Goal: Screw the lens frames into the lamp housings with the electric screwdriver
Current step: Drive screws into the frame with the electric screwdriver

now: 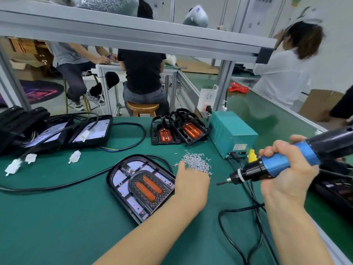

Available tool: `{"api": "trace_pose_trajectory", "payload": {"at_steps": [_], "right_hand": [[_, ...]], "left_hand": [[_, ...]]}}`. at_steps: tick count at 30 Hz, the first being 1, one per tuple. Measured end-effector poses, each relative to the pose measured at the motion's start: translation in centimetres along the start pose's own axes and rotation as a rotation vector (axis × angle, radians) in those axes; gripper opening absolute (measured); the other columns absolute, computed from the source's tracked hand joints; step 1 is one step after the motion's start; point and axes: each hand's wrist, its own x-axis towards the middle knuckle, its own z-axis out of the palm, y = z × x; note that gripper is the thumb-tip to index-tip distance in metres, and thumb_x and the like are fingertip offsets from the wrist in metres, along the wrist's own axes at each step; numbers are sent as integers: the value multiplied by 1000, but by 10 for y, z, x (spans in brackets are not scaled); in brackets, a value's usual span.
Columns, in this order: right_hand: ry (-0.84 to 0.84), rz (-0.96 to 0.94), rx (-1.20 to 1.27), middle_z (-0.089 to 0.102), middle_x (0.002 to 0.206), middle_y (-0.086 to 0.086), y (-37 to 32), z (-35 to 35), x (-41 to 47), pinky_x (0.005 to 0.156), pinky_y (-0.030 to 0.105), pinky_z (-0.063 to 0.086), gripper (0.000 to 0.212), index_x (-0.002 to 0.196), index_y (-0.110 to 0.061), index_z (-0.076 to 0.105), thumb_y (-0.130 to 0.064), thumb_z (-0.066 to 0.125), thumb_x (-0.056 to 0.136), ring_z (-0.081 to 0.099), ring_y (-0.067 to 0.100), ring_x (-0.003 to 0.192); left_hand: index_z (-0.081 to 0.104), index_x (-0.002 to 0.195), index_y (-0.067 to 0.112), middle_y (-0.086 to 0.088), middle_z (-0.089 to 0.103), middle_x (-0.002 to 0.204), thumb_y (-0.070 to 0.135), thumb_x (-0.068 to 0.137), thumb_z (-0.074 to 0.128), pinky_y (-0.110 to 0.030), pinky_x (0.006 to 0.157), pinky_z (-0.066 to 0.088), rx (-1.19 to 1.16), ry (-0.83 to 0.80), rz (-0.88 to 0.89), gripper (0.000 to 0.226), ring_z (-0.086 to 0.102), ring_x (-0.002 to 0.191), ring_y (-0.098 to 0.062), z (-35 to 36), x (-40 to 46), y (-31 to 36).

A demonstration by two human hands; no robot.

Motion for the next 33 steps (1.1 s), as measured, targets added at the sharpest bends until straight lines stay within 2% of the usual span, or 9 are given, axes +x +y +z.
{"api": "trace_pose_trajectory", "payload": {"at_steps": [4,8,10,12,15,17,20,24,33], "right_hand": [[-3,-10,-9,48,61,2,-1,-3,-1,63,29,48,26,88,-17,49,1,55,71,48,17,51],[-7,-9,3,48,61,0,-3,1,-4,64,28,48,26,87,-18,50,0,55,69,49,16,51],[-9,7,37,48,61,0,-5,5,-5,64,27,48,25,86,-19,50,-1,54,69,49,15,50],[-22,37,89,48,61,-1,-7,11,-5,64,25,48,24,86,-19,50,-2,54,70,49,14,50],[-45,86,169,47,59,-3,-9,21,-7,63,24,48,22,85,-19,50,-4,53,69,48,13,50],[-69,124,219,47,58,-3,-5,33,-12,62,23,47,21,85,-19,50,-4,53,70,48,12,49],[-111,180,273,46,57,-2,8,56,-25,59,22,46,22,85,-18,49,-4,53,69,47,12,47],[-200,255,311,46,55,0,29,92,-49,57,24,46,24,87,-15,48,-1,52,68,47,13,46],[-310,320,320,45,55,0,50,139,-84,55,25,47,27,89,-13,46,1,52,67,45,14,44]], "left_hand": [[36,57,16,-2,40,57,-1,75,54,-38,98,26,-26,13,1,31,34,59,-17,3,-3,2],[41,67,15,-7,64,88,0,78,56,-40,101,24,40,-29,68,24,52,90,-25,5,-7,7],[44,76,18,-7,64,94,4,82,54,-37,92,27,-17,56,47,18,52,90,-26,-3,-12,5],[49,77,17,-5,65,87,9,86,49,-33,78,30,-256,245,-27,12,52,80,-25,-13,-22,-9],[62,74,20,5,67,71,11,82,60,-23,68,45,-874,451,-160,12,58,68,-10,-29,-42,-54],[66,69,18,6,67,66,3,77,69,-12,62,45,-1195,498,-232,17,58,61,-3,-31,-59,-93],[71,74,12,1,70,67,-7,73,73,-12,63,49,-1515,458,-335,19,61,63,-7,-19,-82,-134],[76,65,14,-3,73,71,-10,71,72,-10,64,49,-1592,465,-419,26,65,64,-5,-2,-101,-152],[76,69,16,2,74,76,-4,78,69,-6,65,46,-1662,473,-448,23,64,67,0,11,-116,-154]]}}
